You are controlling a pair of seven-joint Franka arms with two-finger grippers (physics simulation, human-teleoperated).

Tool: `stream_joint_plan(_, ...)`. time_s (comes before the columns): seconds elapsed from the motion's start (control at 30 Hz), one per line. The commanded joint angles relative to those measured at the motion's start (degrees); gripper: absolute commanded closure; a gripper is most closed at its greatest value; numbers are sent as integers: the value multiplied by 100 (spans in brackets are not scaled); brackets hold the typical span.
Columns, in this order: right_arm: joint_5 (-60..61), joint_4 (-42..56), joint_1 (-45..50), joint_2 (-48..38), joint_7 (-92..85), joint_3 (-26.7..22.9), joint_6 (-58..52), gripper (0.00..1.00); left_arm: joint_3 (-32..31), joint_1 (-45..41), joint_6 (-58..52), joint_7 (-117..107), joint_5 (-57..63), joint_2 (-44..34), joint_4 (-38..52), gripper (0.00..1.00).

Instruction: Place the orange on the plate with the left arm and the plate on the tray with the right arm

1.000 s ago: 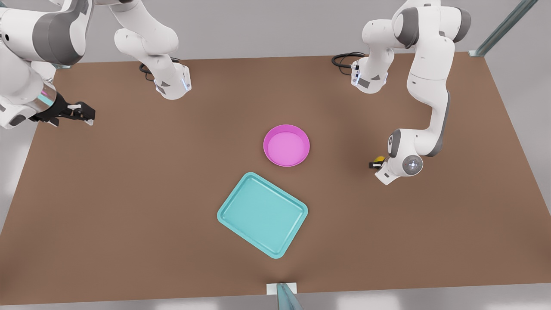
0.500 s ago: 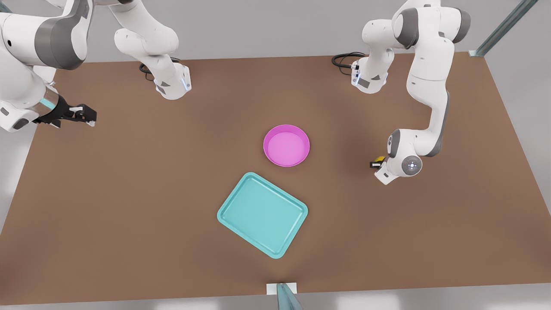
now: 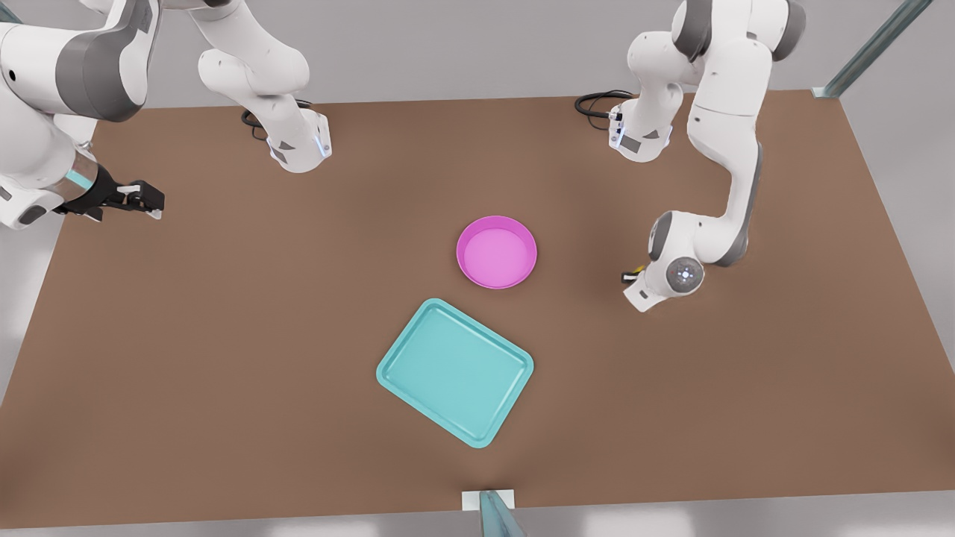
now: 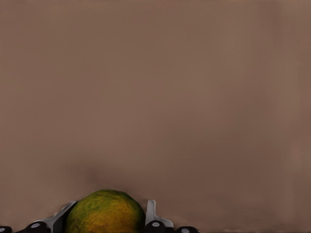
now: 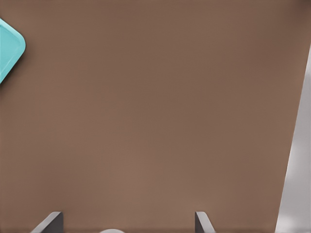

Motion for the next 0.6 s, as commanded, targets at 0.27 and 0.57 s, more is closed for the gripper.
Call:
stream_joint_plan(0.27,13,88,23,428,-41,-57,-10,0,-1205,-2287,-900,-4690,-757,947,1948,36)
stream_joint_plan(0.57,970,18,-3,1087,38,-49,61,0,762,-2252,-5555,-2083,-511,-1004,3089,0)
